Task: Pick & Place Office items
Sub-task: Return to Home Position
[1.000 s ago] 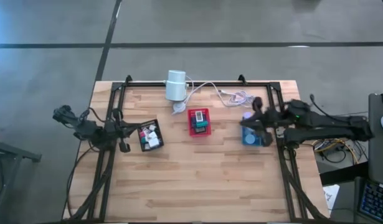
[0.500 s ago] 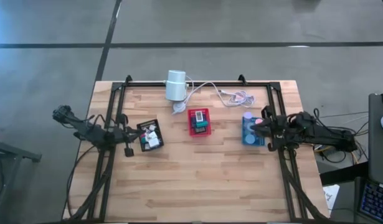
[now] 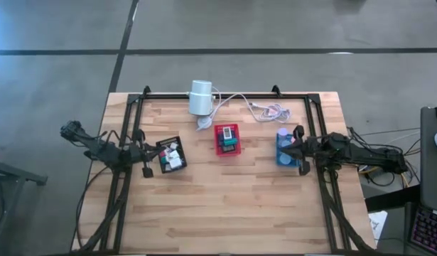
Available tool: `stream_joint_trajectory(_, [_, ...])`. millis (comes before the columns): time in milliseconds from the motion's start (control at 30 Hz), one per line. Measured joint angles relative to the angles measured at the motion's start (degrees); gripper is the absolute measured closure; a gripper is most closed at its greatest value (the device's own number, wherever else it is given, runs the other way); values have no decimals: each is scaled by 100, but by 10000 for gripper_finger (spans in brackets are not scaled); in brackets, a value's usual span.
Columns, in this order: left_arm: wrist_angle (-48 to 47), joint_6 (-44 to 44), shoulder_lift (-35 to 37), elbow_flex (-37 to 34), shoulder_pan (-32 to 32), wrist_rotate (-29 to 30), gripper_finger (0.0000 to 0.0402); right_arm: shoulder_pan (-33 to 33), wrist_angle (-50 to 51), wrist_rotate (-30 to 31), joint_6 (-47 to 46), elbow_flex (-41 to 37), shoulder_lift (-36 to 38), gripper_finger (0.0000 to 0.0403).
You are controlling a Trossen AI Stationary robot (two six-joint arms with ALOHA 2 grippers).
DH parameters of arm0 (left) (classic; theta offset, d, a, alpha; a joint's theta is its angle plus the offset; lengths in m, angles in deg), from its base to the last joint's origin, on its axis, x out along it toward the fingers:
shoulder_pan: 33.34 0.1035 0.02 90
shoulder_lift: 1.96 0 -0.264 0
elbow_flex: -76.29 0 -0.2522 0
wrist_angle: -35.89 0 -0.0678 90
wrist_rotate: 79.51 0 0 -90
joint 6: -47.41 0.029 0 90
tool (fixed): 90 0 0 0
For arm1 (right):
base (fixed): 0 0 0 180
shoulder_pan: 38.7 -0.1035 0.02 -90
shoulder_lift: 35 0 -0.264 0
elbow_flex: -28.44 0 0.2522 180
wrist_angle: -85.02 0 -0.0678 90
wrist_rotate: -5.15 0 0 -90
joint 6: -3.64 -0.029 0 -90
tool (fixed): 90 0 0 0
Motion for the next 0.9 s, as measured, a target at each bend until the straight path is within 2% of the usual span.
stream_joint_trajectory(167, [-4,-40,-7,0,4,22,401,0,-44,37,210,0,-3,394])
stream_joint_trajectory(367, [-4,-5,-6,-2,4,42,401,2,-102,463,-3,0,-62,394])
stream_joint_trajectory(900, [-4,-149,-17,-4,4,35,401,0,-109,472,-18,0,-148,394])
